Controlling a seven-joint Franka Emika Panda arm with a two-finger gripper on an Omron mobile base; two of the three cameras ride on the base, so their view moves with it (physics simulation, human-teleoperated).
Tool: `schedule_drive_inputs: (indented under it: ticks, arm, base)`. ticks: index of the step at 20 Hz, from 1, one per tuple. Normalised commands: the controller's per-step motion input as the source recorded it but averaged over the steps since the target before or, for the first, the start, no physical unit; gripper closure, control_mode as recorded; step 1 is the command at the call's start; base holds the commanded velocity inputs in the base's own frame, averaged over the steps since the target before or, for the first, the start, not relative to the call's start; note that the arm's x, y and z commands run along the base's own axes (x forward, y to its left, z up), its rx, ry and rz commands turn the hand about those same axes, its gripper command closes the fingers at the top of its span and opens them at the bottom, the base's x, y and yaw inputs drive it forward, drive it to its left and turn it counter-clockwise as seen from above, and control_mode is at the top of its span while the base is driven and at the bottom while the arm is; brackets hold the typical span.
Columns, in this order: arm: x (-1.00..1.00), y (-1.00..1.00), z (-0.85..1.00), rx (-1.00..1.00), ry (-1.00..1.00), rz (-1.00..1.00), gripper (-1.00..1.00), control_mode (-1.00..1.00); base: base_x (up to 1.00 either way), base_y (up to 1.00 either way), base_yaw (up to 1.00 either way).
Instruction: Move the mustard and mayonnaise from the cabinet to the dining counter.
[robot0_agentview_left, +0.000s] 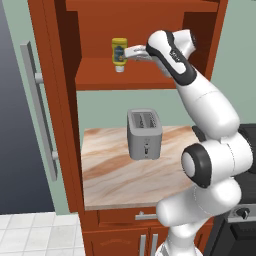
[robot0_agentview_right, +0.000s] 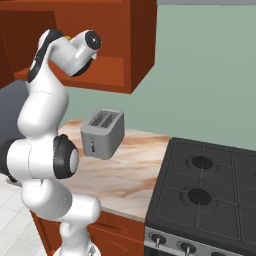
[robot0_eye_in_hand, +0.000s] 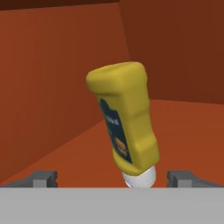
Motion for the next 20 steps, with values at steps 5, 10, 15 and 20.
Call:
schedule_drive_inputs:
  ticks: [5, 10, 15, 20]
  arm:
    - [0.11, 0.0, 0.0, 0.0, 0.0, 0.01, -1.0, -1.0]
    - [0.12, 0.0, -0.04, 0.0, 0.0, 0.0, -1.0, -1.0]
    - [0.14, 0.01, -0.03, 0.0, 0.0, 0.0, -1.0, -1.0]
    - [0.13, 0.02, -0.02, 0.0, 0.0, 0.0, -1.0, -1.0]
  base:
    - [0.0, 0.0, 0.0]
    - [0.0, 0.0, 0.0]
    - [0.0, 0.0, 0.0]
    - [0.0, 0.0, 0.0]
